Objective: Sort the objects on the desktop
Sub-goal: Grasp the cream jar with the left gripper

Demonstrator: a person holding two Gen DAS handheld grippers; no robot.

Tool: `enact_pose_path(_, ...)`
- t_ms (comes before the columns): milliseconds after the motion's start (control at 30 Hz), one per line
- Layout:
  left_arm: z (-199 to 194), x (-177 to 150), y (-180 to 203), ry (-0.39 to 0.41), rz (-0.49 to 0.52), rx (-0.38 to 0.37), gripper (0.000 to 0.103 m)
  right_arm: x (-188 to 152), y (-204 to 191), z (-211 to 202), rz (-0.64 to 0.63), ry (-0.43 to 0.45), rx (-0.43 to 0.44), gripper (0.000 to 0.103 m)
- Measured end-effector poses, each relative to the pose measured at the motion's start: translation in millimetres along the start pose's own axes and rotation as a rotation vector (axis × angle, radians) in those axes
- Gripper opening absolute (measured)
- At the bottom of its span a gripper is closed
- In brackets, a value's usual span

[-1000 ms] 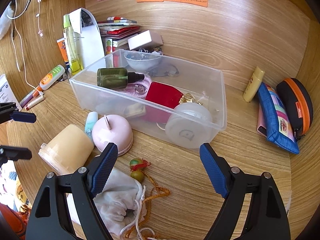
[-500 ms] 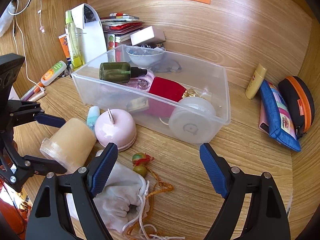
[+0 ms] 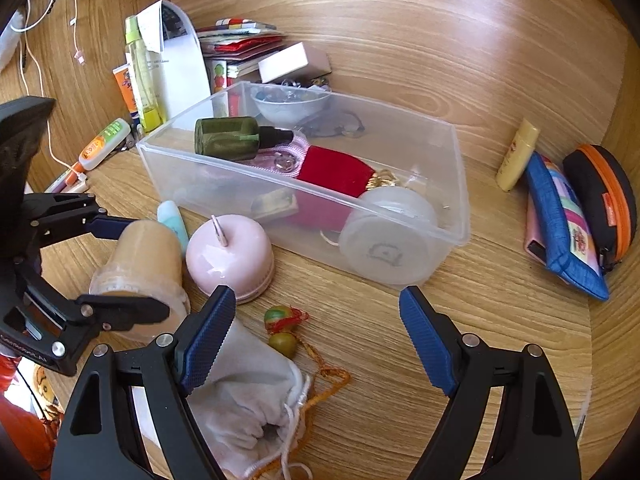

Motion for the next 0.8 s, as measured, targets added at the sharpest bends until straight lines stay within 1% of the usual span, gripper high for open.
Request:
enact_pose_path(100, -5, -2, -3, 0.018, -0.005, -0.009, 0.069, 4, -7, 5, -0.010, -0.012, 0.019, 0.082)
enact_pose_path(200, -8, -4, -9, 0.038, -0.015, 0.016, 0.069, 8, -17, 11, -0.025, -0.021, 0.039, 0.082)
enact_pose_path(433, -16, -8, -36, 0.071, -0.134, -0.011, 0.069, 10, -40, 29, -0.072, -0.064, 0.053, 0.082)
enact_pose_path(533, -18, -10, -42, 0.082, -0.160, 0.002, 0.069, 10, -47, 38, -0.079, -0.090, 0.069, 0.082)
enact_pose_path(667, -18, -8, -48, 0.094, -0.197, -0.019, 0.069, 14, -53, 44, -0.069, -0.093, 0.100, 0.082)
enact_pose_path(767, -20, -8, -50, 0.107, -0.208, -0.011, 0.068, 16, -55, 49, -0.056, -0.098, 0.116, 0.079)
enact_pose_path(800, -21, -8, -50, 0.110, -0.209, -0.010, 0.068, 17, -54, 50, -0.050, -0.098, 0.117, 0.073)
Point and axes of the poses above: each gripper's, at about its wrist camera, not at the fingertips, and z roughly the way its jaws point, y to its right, x to its top, the point moved 6 cm from there along z, roughly the way its jaws point, and after that the axes turned 4 degrees about -y, right-handed, at the moved point
